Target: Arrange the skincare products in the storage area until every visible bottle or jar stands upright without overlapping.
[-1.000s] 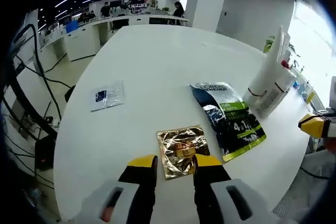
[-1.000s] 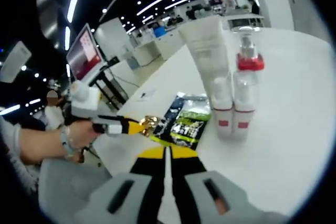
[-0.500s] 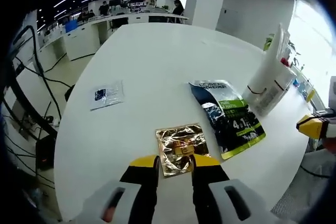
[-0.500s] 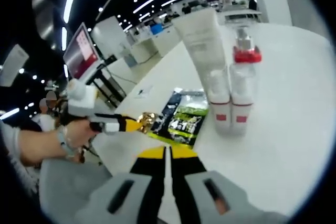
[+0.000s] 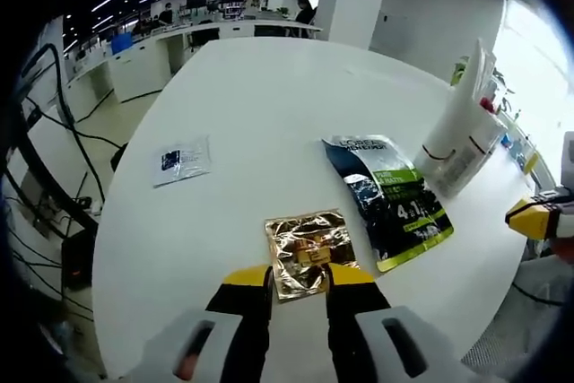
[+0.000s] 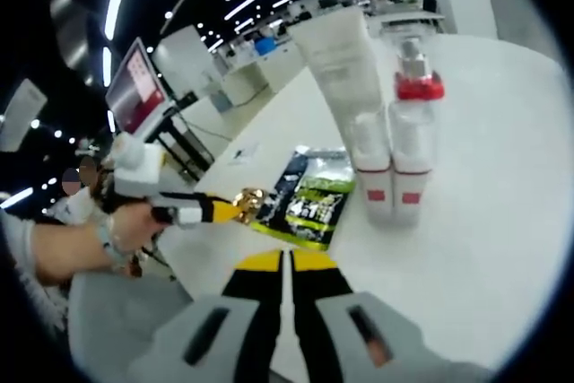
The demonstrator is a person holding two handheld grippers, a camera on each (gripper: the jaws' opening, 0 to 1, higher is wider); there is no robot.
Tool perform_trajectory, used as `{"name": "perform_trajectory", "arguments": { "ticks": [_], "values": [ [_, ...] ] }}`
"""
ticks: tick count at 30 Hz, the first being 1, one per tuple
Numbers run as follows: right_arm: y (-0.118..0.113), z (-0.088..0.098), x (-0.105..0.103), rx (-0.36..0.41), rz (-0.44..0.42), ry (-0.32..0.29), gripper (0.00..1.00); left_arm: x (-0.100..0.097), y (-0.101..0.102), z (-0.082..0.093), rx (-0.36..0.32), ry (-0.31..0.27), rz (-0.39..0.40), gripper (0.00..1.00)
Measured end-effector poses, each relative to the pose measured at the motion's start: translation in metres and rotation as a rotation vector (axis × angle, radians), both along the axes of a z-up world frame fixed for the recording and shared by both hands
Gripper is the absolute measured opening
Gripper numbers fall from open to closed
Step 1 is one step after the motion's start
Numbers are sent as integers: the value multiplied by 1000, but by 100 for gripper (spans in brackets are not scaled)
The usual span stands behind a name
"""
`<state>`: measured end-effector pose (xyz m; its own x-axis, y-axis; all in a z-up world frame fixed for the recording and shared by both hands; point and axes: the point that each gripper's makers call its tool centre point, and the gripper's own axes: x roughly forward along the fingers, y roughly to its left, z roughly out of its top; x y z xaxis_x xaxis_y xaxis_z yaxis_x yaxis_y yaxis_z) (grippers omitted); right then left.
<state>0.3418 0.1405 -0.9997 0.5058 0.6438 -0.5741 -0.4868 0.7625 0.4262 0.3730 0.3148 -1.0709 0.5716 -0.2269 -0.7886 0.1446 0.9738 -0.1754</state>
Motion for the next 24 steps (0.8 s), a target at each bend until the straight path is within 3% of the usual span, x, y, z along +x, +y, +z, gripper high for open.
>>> {"name": "perform_trajectory", "arguments": {
  "ticks": [24],
  "values": [
    [-1,-8,-5,-24,17,47,2,-2,-2,0,18,8,-12,23]
  ]
}}
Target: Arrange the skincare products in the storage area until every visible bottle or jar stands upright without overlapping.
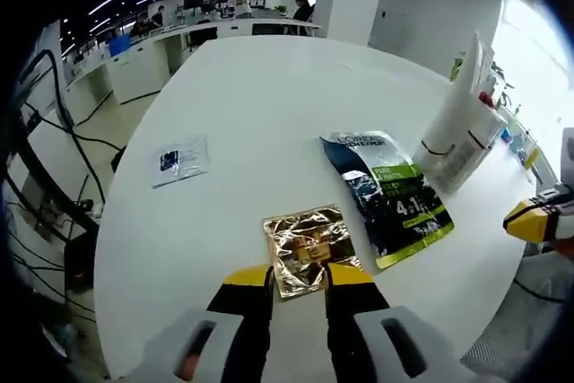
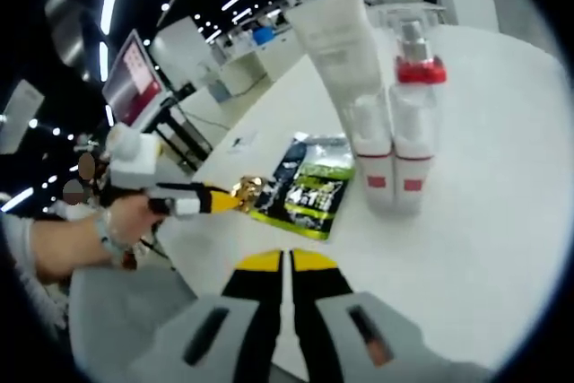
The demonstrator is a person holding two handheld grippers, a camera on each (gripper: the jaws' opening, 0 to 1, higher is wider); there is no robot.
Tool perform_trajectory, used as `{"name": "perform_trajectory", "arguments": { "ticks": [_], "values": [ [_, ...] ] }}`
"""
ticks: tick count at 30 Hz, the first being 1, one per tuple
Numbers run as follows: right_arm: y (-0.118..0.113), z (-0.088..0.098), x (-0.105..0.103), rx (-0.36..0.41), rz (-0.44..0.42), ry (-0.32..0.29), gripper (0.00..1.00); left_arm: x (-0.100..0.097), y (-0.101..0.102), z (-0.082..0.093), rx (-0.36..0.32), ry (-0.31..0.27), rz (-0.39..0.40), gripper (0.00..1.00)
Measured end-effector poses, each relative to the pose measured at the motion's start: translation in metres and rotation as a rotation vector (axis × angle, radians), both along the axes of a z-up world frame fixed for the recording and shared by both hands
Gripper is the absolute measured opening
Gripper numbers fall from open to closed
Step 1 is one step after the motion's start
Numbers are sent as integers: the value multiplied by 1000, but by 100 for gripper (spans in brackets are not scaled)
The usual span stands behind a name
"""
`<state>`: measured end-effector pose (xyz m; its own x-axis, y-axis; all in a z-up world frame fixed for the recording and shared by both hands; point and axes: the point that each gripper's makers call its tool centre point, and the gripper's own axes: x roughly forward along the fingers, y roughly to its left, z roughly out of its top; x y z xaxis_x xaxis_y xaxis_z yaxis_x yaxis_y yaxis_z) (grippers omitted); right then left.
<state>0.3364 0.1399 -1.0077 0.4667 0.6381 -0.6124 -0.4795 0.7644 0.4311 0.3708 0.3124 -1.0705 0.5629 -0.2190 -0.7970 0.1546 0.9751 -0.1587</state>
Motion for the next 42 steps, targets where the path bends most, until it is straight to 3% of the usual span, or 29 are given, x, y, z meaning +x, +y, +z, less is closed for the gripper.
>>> {"name": "perform_trajectory", "arguments": {
  "ticks": [8,23,28,34,42],
  "values": [
    [-1,-2,-1,-9,2,4,2,-1,1,1,-1,8,8,24],
    [0,-6,-4,-32,18,9,2,14,23,15,32,-87,101,30],
    [1,-6,-4,-25,19,13,2,28,33,24,-63,-99,211,39],
    [3,-5,-6,-19,31,17,2,53,55,40,-12,-134,227,45],
    [4,-3,-6,-11,32,14,2,94,75,46,19,-112,265,50]
  ]
}}
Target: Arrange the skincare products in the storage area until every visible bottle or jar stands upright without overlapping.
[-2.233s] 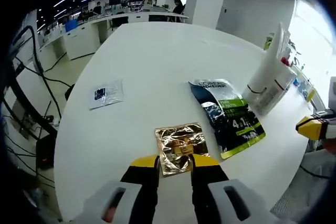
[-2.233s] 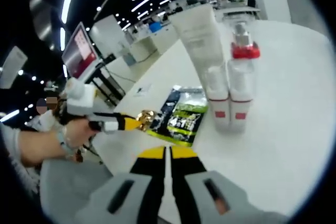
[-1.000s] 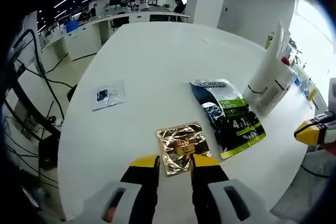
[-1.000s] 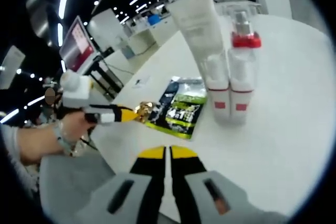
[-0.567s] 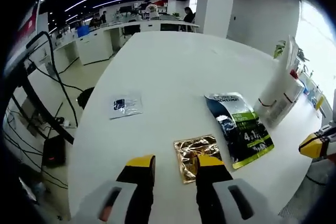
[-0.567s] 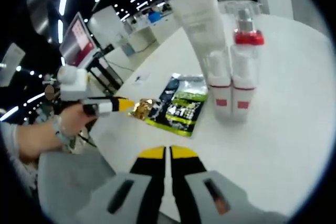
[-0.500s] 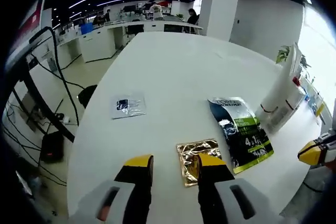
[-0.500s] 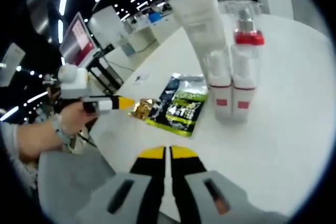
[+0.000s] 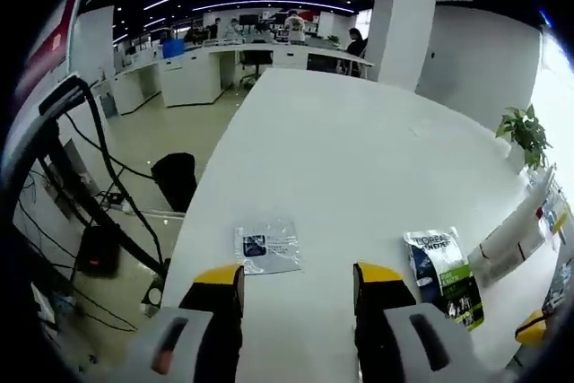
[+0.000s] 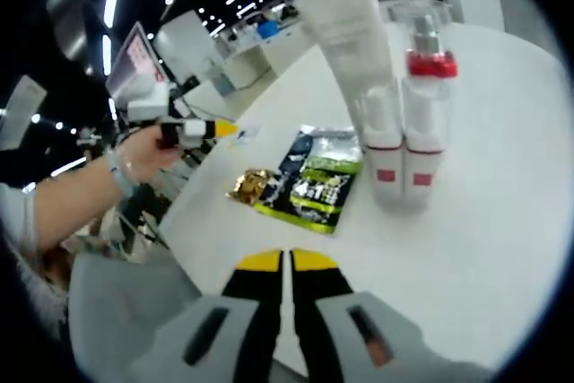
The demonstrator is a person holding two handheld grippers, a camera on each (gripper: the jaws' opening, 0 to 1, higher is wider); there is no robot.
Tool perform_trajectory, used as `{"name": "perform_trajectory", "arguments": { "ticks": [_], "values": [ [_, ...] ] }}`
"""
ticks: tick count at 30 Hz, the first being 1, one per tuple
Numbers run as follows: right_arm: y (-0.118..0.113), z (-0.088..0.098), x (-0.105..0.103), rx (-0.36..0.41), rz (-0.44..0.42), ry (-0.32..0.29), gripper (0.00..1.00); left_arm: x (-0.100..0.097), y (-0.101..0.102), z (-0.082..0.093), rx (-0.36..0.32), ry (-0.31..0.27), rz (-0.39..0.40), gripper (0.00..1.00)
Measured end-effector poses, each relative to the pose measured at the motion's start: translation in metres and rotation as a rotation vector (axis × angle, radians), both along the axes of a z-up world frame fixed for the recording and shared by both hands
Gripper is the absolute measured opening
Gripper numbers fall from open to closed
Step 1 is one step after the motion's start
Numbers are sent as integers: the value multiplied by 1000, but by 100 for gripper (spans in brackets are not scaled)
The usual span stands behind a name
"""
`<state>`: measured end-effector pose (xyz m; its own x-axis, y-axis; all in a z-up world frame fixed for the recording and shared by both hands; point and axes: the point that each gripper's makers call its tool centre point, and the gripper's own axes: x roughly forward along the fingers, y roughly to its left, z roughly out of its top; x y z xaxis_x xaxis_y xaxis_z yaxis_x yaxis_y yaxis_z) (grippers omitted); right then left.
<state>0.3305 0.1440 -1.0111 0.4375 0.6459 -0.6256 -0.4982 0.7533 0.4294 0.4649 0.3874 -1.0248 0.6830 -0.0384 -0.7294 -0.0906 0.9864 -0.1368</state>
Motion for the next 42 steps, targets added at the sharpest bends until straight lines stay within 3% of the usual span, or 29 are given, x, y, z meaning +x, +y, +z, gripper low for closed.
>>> {"name": "perform_trajectory", "arguments": {
  "ticks": [5,8,11,16,20,26,30,37,42],
  "values": [
    [-3,-1,2,-1,-12,2,2,16,7,-13,28,80,6,60],
    [-3,-1,2,-3,-13,3,2,22,12,-21,14,127,29,61],
    [-2,-2,1,-9,-1,0,2,24,16,-30,8,188,42,63],
    [-1,-1,1,7,-1,8,2,26,20,-39,52,234,34,63],
    [-2,0,2,19,-10,12,2,20,17,-49,19,295,36,64],
    [0,4,2,73,-30,33,2,24,24,-48,92,280,22,60],
    [2,5,1,82,-25,33,2,23,20,-47,73,278,28,57],
    [4,7,1,99,-26,36,2,18,15,-46,71,310,4,42],
    [4,7,1,94,-23,30,2,14,18,-46,63,335,-26,42]
  ]
}}
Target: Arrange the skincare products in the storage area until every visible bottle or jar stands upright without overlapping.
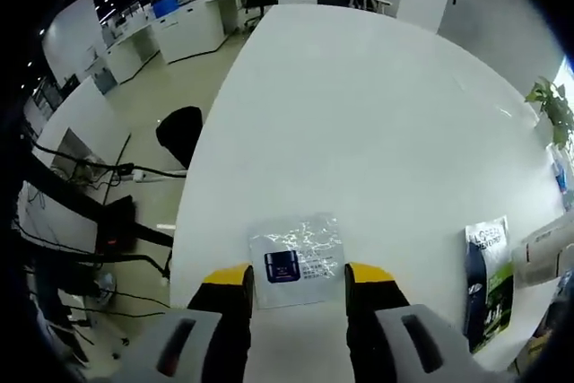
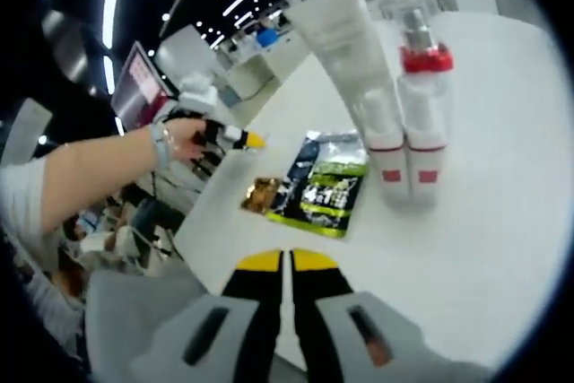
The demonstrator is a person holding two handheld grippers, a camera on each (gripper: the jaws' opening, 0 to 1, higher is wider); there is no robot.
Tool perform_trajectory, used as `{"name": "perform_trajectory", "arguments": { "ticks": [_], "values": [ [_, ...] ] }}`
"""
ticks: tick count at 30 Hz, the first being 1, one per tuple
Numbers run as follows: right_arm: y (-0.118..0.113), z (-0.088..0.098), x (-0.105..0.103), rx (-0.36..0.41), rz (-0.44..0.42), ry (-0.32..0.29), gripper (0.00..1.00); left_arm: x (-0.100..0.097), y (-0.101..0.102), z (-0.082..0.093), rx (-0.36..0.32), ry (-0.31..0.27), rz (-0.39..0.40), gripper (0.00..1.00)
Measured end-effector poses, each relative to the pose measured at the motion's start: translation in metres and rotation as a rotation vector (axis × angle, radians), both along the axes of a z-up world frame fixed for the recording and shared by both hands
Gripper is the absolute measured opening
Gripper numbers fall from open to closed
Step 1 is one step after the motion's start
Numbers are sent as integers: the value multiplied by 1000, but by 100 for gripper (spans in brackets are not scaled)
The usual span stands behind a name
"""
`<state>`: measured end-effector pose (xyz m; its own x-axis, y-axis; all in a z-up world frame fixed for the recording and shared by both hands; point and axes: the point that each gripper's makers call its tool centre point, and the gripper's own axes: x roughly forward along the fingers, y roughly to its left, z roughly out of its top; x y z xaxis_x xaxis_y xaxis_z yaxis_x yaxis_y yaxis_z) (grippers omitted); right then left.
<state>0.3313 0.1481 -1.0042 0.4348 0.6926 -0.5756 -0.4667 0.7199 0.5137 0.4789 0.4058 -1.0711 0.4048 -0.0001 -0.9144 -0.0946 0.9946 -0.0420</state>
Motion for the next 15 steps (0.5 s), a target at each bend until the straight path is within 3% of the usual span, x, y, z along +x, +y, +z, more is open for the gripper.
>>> {"name": "perform_trajectory", "arguments": {
  "ticks": [4,6,12,15],
  "values": [
    [1,0,0,9,-3,3,2,-5,-1,3,-73,-6,61,42],
    [2,0,-1,6,-1,-2,2,-6,2,5,-74,-25,73,42],
    [6,1,-3,5,13,-6,2,-3,2,24,-55,-84,47,42],
    [8,4,-3,18,18,-14,2,-4,-9,38,-77,-136,25,42]
  ]
}}
